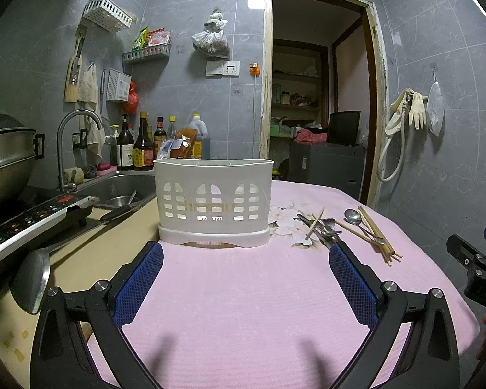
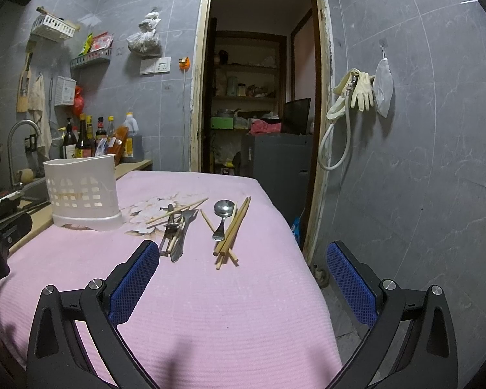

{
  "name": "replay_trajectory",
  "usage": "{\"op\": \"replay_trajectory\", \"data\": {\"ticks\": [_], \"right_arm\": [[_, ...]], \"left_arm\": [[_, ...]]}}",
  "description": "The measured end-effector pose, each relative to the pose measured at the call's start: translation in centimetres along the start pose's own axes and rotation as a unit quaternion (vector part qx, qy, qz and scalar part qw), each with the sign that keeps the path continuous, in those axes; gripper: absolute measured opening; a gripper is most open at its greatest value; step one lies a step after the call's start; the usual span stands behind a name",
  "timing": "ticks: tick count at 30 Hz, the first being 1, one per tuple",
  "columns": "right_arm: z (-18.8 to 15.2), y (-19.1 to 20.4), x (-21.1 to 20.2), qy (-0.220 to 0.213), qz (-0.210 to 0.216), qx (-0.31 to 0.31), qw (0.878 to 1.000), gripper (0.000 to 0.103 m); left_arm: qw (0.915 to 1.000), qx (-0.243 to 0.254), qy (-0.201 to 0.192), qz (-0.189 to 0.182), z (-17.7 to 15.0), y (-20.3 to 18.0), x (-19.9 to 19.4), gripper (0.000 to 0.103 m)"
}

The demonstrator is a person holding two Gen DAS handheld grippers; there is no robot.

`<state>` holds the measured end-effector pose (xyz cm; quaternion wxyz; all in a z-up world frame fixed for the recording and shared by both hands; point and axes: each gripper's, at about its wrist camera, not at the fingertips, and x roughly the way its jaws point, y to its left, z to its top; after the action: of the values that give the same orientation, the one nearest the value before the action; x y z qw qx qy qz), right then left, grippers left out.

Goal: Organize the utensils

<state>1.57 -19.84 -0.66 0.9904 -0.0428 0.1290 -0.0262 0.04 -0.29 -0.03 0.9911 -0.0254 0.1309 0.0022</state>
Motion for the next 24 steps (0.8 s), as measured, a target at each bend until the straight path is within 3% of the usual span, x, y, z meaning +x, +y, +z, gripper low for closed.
{"op": "replay_trajectory", "data": {"ticks": [17, 24], "right_arm": [[-0.9, 0.3, 0.0, 0.004, 0.002, 0.005, 1.000, 0.103], [-0.1, -1.4, 2.3, 0.009, -0.001, 0.005, 1.000, 0.103]], "left_arm": [[0.9998, 0.017, 0.007, 0.002, 0.3, -0.8, 1.3, 0.100], [0.9997, 0.022, 0.012, 0.001, 2.0, -1.4, 3.3, 0.100]]}}
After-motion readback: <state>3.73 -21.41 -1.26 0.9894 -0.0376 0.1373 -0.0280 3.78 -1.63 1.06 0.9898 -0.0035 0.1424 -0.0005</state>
